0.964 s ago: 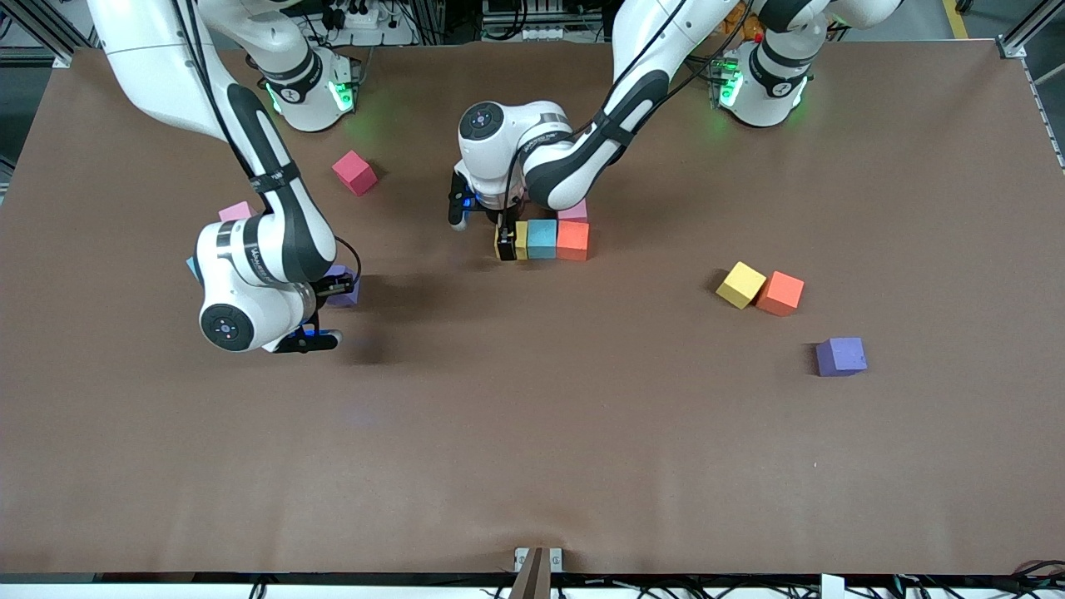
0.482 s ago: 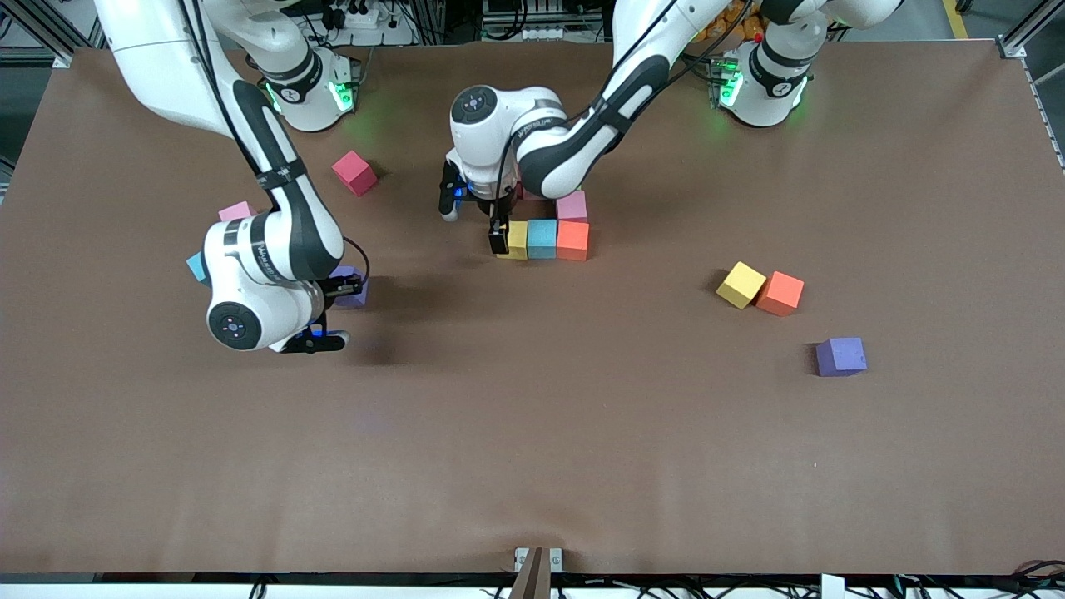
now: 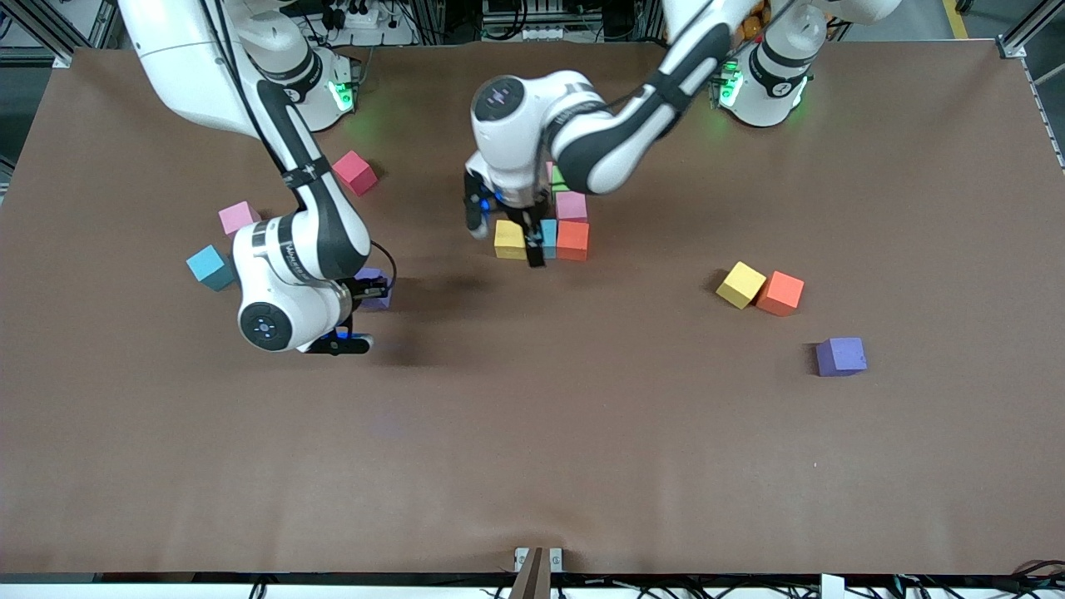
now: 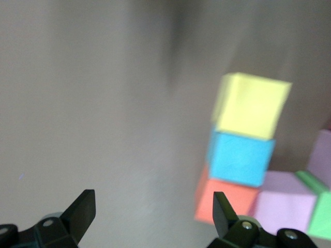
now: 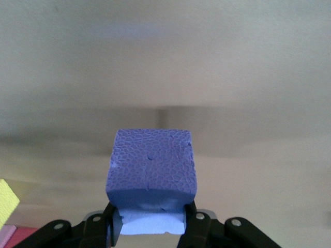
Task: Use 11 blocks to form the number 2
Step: 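Release the yellow block with the left gripper while the right gripper carries purple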
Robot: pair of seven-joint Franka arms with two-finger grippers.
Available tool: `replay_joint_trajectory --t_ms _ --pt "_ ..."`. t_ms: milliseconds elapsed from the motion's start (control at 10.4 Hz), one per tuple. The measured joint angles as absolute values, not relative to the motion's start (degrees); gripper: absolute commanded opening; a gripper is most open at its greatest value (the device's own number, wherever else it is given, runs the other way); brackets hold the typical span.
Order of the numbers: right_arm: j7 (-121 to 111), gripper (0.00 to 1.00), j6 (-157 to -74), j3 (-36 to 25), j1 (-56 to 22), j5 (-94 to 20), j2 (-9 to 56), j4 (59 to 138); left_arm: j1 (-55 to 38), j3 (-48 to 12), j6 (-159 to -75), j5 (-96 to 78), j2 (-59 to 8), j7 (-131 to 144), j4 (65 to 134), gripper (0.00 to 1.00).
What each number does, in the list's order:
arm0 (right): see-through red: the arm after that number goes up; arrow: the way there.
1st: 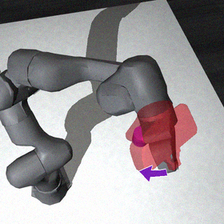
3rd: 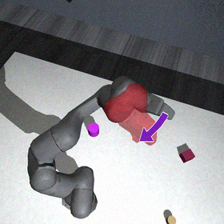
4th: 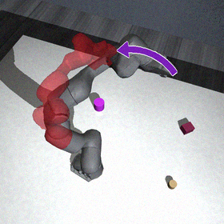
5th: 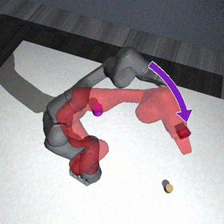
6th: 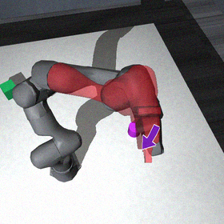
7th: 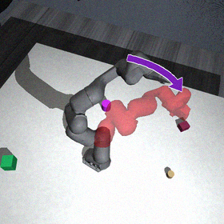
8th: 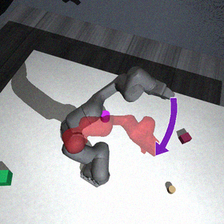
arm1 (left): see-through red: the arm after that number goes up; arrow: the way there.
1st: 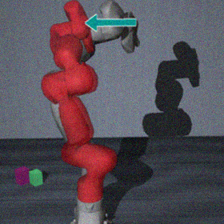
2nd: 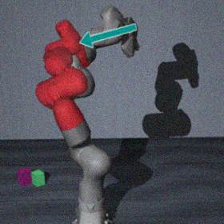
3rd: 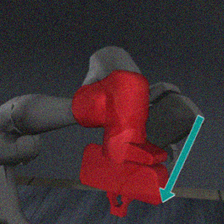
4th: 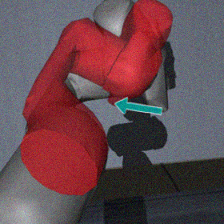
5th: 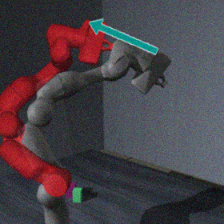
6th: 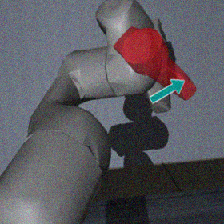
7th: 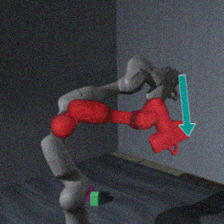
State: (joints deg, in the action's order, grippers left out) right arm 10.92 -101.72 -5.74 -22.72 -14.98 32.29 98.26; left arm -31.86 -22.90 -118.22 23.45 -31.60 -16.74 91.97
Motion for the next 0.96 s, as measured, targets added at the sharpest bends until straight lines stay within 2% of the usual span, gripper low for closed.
replay_joint_trajectory --t_ms 675,964 --pt "21.03 0.0 -101.7 -5.57 -31.92 -21.91 38.34 89.56 -11.03 -23.07 -117.75 23.07 -27.98 -6.22 93.05 1.0" --pt "24.93 0.0 -101.72 -5.55 -34.61 -24.96 40.67 86.24 -5.06 -23.13 -117.38 21.96 -21.54 -1.03 101.1 1.0"
